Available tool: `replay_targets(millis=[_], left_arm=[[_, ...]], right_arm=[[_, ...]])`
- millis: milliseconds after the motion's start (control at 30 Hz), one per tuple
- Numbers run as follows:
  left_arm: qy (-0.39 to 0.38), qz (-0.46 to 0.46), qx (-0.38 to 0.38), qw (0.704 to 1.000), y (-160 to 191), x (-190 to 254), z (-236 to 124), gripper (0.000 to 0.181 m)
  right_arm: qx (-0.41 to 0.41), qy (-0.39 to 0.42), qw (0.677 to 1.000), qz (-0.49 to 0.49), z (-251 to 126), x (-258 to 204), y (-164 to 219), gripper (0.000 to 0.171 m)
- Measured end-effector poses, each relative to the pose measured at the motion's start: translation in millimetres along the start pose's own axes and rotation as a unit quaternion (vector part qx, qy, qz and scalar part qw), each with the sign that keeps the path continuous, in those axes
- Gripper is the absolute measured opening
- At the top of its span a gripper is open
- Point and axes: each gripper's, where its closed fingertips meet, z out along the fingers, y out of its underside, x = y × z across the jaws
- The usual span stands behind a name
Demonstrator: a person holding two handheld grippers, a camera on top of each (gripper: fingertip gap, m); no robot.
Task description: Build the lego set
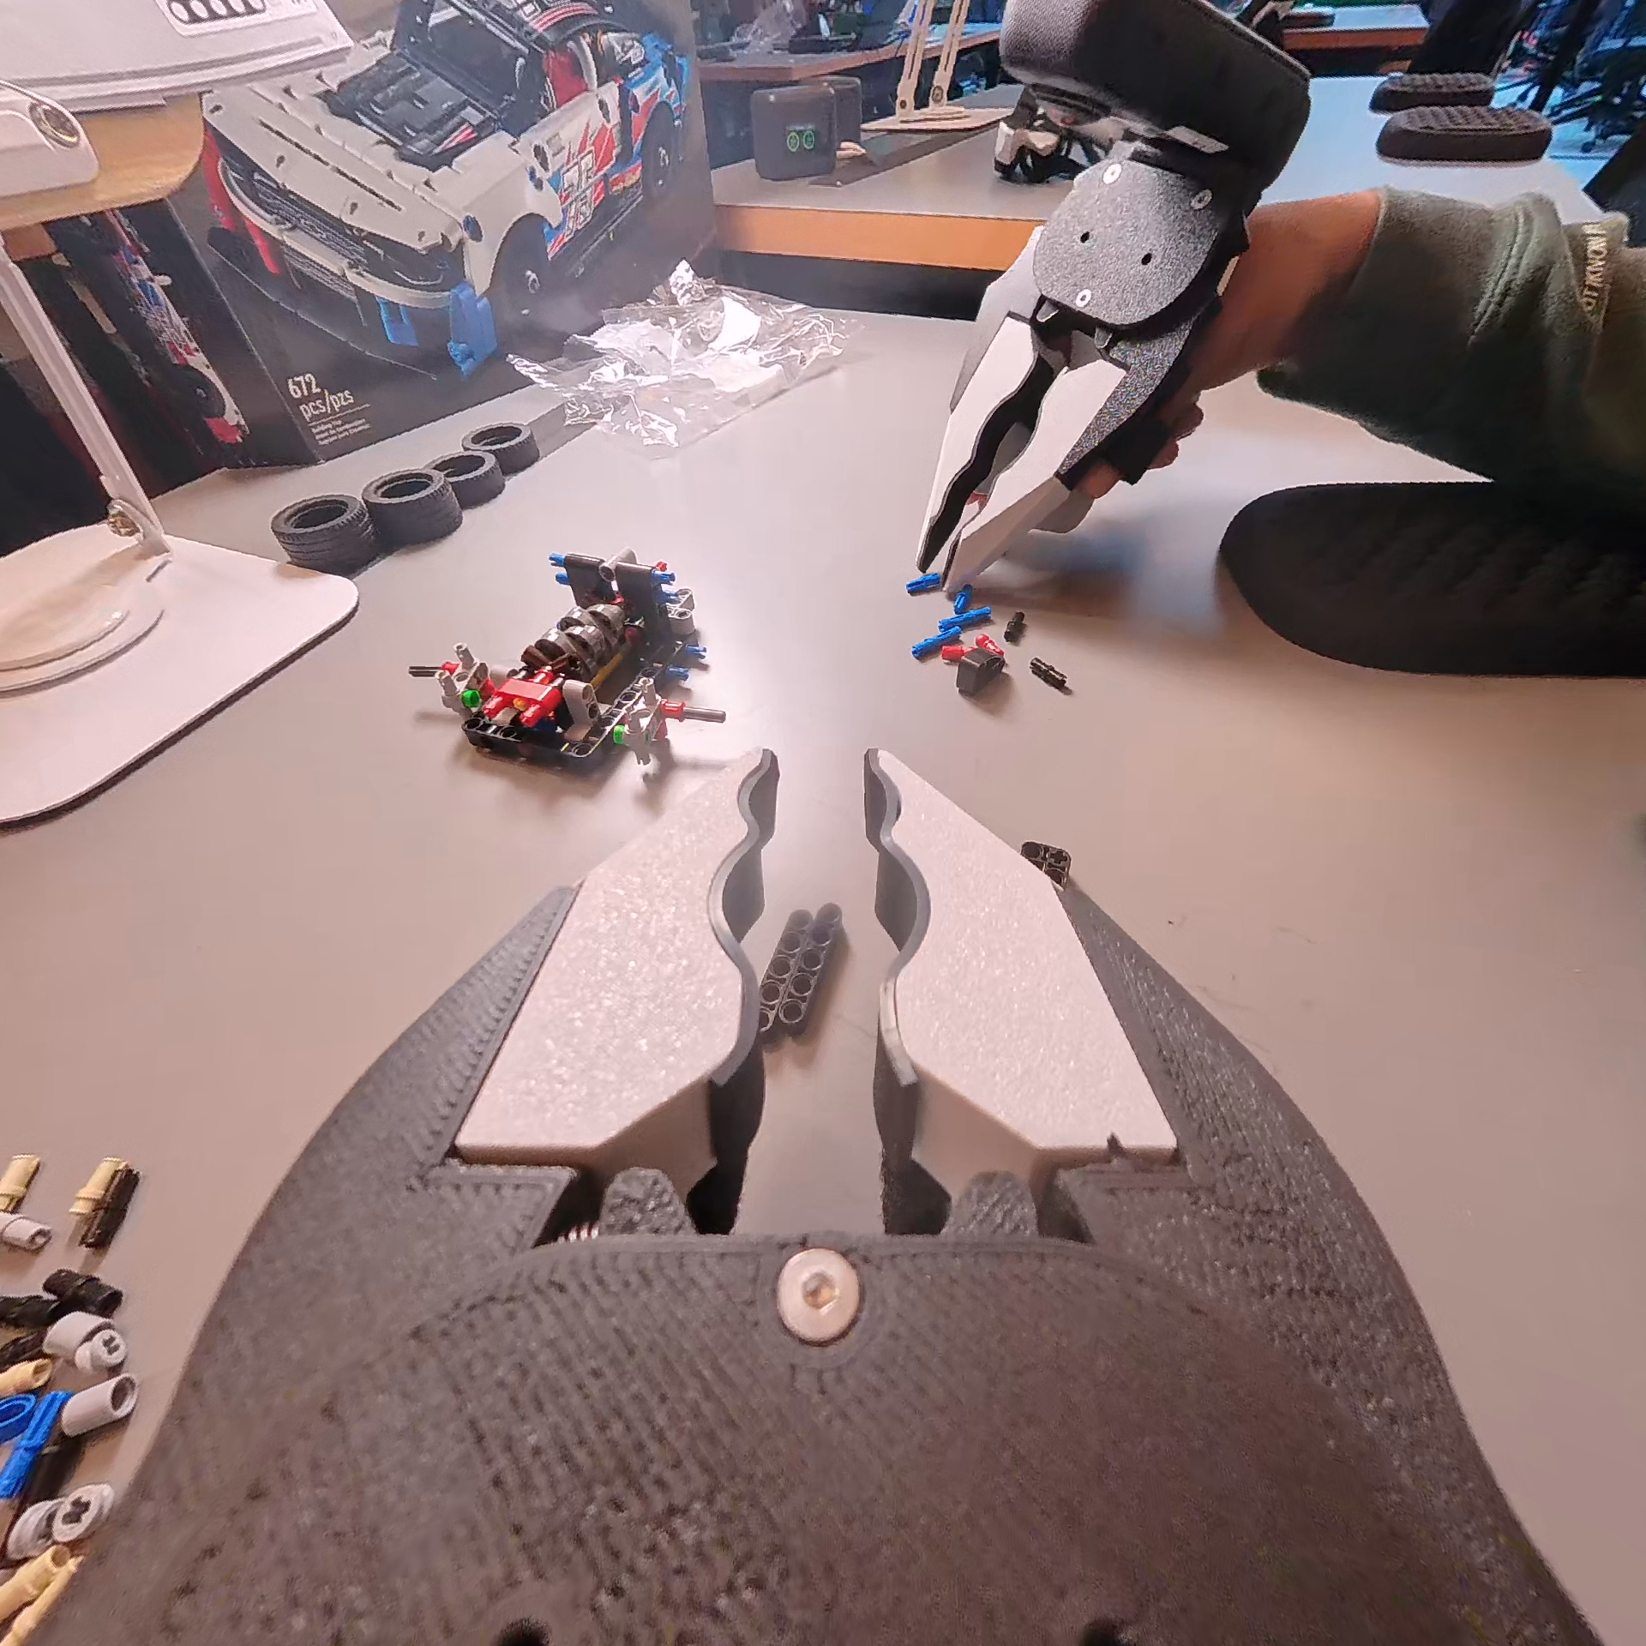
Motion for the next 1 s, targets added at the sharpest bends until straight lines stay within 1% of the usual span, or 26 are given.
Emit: replay_targets(millis=[233, 667, 733, 833, 933, 1000], left_arm=[[0.000, 0.003, -0.001, 1.000, 0, 1, 0, 0.017], [0.000, 0.006, 0.002, 1.000, -2, 2, -1, 0.017], [0.000, 0.006, 0.003, 1.000, -2, 3, -1, 0.017], [0.002, 0.004, 0.005, 1.000, -3, 3, -1, 0.017], [0.008, 0.001, 0.006, 1.000, -3, 5, 0, 0.017], [0.015, 0.004, 0.008, 1.000, -4, 9, 0, 0.017]], right_arm=[[-0.012, 0.001, 1.000, -0.012, 2, -1, -1, 0.003], [0.011, 0.019, 1.000, -0.006, -1, 0, -5, 0.002], [0.042, 0.022, 0.999, -0.013, -6, -3, -18, 0.002], [0.113, 0.017, 0.993, -0.032, -19, -14, -48, 0.002], [0.195, -0.010, 0.980, -0.043, -31, -34, -79, 0.002], [0.243, -0.048, 0.968, -0.043, -35, -53, -95, 0.002]])
